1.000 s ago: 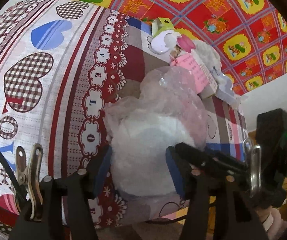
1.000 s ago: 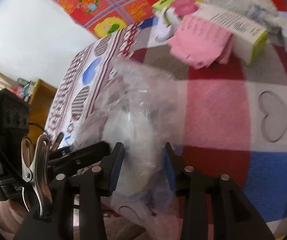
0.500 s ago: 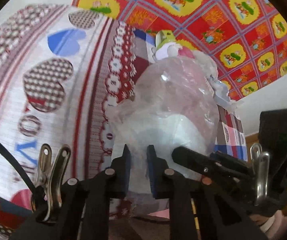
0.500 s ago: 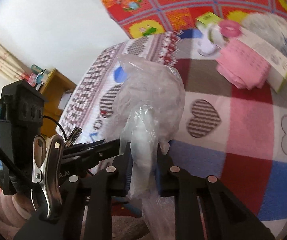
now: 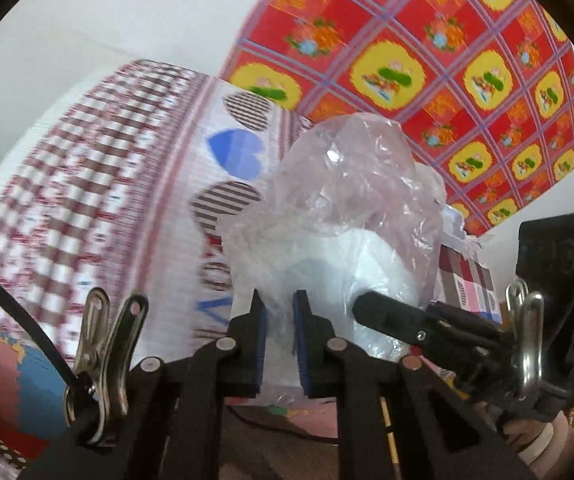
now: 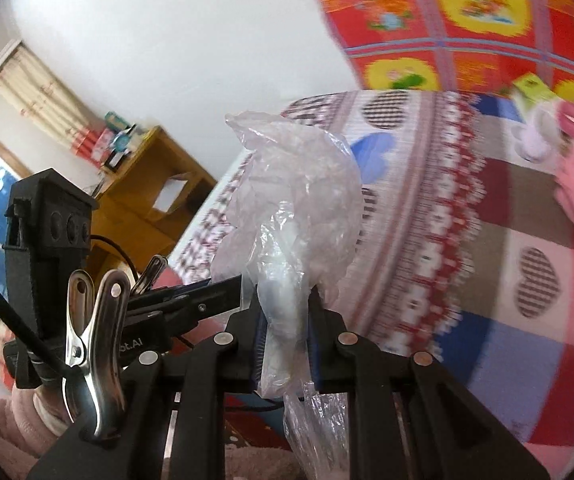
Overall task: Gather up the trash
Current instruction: 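Carry the wrapped plate with both grippers over the red bucket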
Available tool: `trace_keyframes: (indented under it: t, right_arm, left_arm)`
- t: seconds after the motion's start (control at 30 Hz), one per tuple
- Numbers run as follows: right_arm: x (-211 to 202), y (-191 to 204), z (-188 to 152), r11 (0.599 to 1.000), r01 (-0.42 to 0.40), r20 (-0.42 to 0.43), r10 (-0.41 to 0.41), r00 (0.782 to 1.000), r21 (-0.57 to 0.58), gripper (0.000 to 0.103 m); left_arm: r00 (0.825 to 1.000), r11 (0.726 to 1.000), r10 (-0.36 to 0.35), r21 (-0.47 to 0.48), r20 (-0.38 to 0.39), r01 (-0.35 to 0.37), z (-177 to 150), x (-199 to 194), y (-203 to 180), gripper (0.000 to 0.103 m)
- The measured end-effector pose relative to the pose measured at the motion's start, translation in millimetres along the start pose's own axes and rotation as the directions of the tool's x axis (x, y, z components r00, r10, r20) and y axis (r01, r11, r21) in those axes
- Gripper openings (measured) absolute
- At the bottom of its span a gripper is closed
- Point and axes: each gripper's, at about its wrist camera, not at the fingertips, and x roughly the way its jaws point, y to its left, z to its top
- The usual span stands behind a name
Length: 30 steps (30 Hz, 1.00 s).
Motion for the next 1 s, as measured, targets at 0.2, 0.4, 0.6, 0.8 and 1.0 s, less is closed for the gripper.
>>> trace_keyframes:
  t: [0.2,0.4,0.6,0.8,1.0]
  right_arm:
    - [36.2,40.1,20.9,0.994,-0.073,-0.042,0.069,0.997,-0.083,0.018]
    - [74.5,72.0,46.7,0.976,-0.154,-0.089,0.141,0.986,-0.155,0.018]
    - [121.8,104.5,77.1,0.949,-0.237,-0.157,0.207,0.966,-0.209,0.018]
    - [167.8,135.6,104.6,0.918,-0.301,-0.22,0.247,0.944,-0.26,0.017]
    - [211.2,167.9,119.2,0.901,-0.311,-0.255,0.238,0.937,-0.304,0.017]
  left_arm:
    - [0.996,0.996,0.068,-0.063,0.057,-0.065,7.6,-31.1,39.6,0.013]
    - [0.984,0.981,0.142,-0.151,0.112,-0.124,22.9,-58.7,84.2,0.013]
    - [0.963,0.953,0.23,-0.234,0.137,-0.194,42.4,-81.0,130.1,0.013]
    - [0.942,0.917,0.296,-0.324,0.157,-0.234,57.2,-94.1,176.2,0.013]
    - [0.926,0.89,0.341,-0.371,0.16,-0.264,68.0,-104.8,222.6,0.013]
